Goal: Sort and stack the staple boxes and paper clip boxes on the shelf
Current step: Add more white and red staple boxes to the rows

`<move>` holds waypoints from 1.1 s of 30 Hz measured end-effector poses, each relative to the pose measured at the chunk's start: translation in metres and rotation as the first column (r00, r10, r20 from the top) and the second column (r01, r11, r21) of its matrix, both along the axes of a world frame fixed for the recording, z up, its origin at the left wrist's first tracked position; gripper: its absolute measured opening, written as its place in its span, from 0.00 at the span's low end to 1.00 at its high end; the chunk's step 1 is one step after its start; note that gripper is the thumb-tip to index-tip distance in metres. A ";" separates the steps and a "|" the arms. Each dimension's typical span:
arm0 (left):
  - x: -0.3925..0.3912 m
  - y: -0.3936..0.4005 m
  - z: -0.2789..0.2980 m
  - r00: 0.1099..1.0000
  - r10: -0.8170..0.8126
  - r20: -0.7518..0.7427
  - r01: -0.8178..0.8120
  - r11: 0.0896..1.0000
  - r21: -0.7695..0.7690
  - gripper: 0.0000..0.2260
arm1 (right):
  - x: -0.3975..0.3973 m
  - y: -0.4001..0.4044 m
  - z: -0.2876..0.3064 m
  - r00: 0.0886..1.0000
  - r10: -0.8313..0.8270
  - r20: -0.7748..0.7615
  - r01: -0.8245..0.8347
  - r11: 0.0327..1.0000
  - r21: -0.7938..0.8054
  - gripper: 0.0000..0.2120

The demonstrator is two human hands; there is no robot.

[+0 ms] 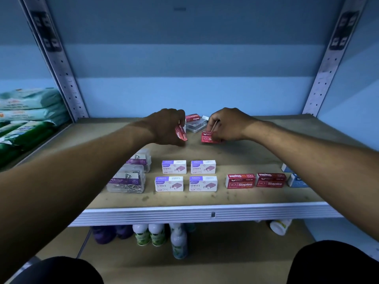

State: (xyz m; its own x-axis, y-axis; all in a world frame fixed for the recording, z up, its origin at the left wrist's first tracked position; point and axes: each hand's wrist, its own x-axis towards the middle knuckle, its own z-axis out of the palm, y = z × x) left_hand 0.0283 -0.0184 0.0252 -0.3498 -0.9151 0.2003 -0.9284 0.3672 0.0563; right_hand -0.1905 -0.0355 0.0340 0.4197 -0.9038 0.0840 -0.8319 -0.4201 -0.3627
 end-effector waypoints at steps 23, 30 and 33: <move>-0.016 0.011 -0.004 0.994 0.020 -0.111 -0.006 0.991 0.130 0.10 | -0.010 0.017 -0.002 0.999 -0.018 -0.044 0.024 0.992 0.123 0.14; -0.016 0.012 -0.002 0.994 -0.003 -0.106 0.018 0.990 0.138 0.09 | -0.010 0.025 0.000 1.000 0.004 -0.022 -0.002 0.996 0.086 0.09; -0.020 0.014 0.002 0.992 -0.011 -0.130 0.028 0.991 0.132 0.08 | -0.015 0.027 0.001 1.000 -0.003 -0.008 0.003 0.996 0.087 0.09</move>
